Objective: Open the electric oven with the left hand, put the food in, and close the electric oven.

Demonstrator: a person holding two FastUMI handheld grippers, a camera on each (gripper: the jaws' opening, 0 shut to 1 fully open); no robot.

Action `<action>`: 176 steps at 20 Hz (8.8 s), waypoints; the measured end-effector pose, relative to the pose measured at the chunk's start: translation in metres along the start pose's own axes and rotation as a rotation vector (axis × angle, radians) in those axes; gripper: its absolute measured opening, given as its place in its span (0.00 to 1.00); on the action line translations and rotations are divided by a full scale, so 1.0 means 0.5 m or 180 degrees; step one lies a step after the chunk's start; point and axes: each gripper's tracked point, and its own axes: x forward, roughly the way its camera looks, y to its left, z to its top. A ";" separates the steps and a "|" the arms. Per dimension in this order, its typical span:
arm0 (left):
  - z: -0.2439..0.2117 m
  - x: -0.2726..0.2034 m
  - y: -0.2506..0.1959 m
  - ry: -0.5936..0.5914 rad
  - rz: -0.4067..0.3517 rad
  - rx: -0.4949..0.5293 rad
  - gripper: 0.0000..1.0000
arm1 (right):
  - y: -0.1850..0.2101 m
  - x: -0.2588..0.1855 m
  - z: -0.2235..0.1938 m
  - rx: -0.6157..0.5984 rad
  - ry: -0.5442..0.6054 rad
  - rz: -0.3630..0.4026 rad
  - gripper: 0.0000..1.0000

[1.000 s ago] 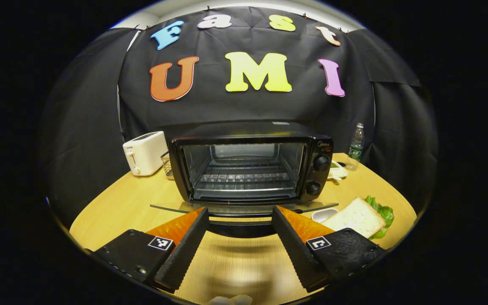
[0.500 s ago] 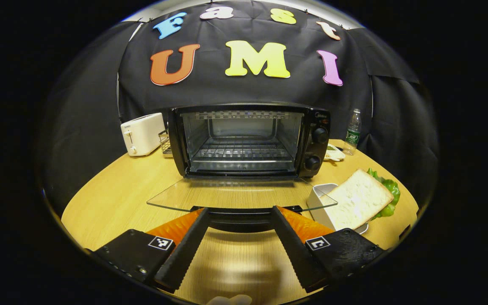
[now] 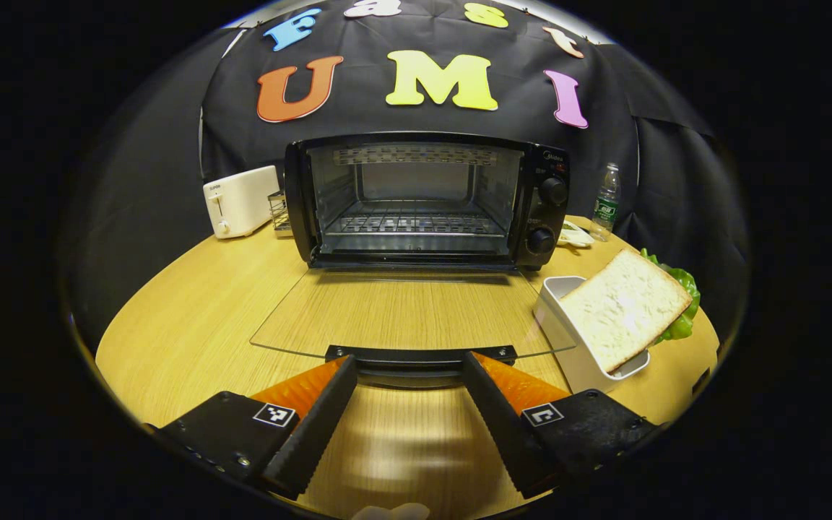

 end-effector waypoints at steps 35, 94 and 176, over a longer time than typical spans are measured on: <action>0.407 -0.552 0.070 -0.1392 0.0169 -0.0120 0.95 | 0.191 0.250 -0.341 0.1408 0.1455 0.0744 0.93; 0.272 -0.463 0.187 -0.0867 0.0160 -0.0251 0.95 | 0.581 0.688 -0.105 0.3492 0.0203 0.0368 0.47; 0.062 -0.032 -0.002 -0.0105 0.0018 0.0138 0.95 | -0.032 -0.068 0.139 0.0461 -0.0223 0.0200 0.96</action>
